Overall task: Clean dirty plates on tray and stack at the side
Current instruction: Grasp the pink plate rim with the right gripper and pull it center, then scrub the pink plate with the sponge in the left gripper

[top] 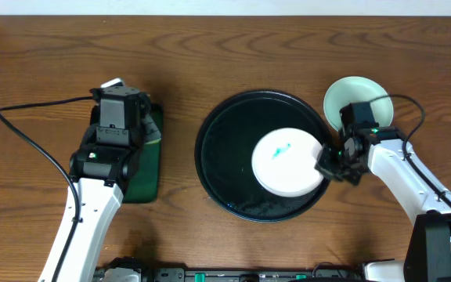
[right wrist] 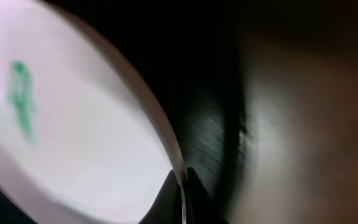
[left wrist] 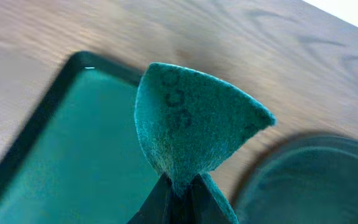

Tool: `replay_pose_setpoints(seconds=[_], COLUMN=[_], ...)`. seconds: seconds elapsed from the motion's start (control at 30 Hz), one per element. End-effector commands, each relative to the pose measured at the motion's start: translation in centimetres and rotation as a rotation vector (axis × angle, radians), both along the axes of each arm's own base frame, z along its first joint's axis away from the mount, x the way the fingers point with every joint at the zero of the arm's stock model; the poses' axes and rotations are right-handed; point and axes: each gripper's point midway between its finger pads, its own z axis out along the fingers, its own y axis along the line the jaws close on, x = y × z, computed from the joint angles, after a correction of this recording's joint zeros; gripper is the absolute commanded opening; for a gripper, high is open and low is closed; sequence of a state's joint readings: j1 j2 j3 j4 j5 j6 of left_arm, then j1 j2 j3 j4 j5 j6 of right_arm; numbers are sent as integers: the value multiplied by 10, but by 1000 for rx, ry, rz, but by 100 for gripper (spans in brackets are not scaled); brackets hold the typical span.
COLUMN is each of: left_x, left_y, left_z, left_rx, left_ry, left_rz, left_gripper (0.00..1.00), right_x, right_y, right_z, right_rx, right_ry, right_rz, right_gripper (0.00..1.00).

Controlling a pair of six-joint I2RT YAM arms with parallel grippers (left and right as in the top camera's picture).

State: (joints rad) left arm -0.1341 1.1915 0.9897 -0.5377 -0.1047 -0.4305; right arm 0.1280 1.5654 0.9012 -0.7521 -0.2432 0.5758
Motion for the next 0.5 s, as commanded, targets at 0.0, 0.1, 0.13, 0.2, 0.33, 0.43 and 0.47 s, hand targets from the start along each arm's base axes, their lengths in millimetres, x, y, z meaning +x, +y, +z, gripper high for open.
replay_pose_setpoints(seconds=[0.0,0.1,0.13,0.2,0.33,0.43,0.47], left_x=[3,3,3,0,-7,-12,-14], left_y=[-28,-54,-63,-80,-115,-144,-152], left_z=[0,5,5,3,-16,-37,-44], left_rx=[-128,-220,-243,-264,-274,-271,-267], left_ry=[-5,-18,-16,-1,69,132,151], left_rz=[-103,-206,-239,-292,-365,-431,-451], left_gripper=[7,7,8,8,8,7,7], right_x=[20,31,31,28,19,13,12], right_y=[26,44,49,60,76,79,79], right_z=[12,11,7,-3,-29,-43,-46], right_rx=[94,128,129,128,122,114,112], right_ry=[-103,-152,-151,-130,-69,-25,-16], right_rz=[85,130,146,180,227,238,238], right_gripper=[1,1,1,2,1,2,1])
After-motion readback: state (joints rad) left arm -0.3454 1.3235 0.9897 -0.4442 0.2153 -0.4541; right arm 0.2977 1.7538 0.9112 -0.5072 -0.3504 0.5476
